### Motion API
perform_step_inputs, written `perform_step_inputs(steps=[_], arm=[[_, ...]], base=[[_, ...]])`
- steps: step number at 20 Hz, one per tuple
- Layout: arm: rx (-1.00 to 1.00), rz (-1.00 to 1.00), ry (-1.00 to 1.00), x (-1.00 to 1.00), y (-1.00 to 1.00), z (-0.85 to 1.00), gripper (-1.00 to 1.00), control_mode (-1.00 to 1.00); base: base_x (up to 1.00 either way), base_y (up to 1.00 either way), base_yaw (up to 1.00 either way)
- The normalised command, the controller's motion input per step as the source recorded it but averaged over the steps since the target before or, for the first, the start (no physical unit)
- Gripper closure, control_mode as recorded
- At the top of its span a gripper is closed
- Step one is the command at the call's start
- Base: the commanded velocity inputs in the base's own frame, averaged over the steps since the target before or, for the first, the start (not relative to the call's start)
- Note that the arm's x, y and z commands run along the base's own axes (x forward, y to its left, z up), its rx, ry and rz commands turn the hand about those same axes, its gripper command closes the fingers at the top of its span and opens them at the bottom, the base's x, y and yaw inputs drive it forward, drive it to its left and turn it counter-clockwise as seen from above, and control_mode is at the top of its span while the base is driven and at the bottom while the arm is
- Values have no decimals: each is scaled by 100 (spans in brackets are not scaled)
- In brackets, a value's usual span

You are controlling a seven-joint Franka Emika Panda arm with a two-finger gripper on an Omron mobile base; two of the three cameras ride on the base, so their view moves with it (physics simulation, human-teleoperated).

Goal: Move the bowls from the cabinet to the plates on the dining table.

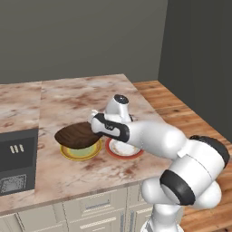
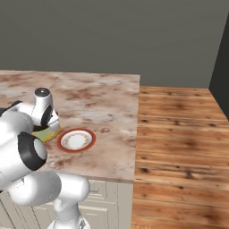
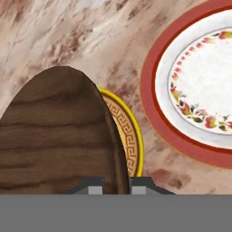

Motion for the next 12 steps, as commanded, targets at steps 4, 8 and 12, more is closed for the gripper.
perform_step_inputs(steps=[4, 8, 12], arm=[[-2, 0, 0, 18, 11, -21, 100, -100], [-3, 0, 0, 13, 4, -21, 100, -100], [-3, 0, 0, 19, 4, -16, 100, -100]], base=[[0, 0, 0], [0, 0, 0], [0, 0, 0]])
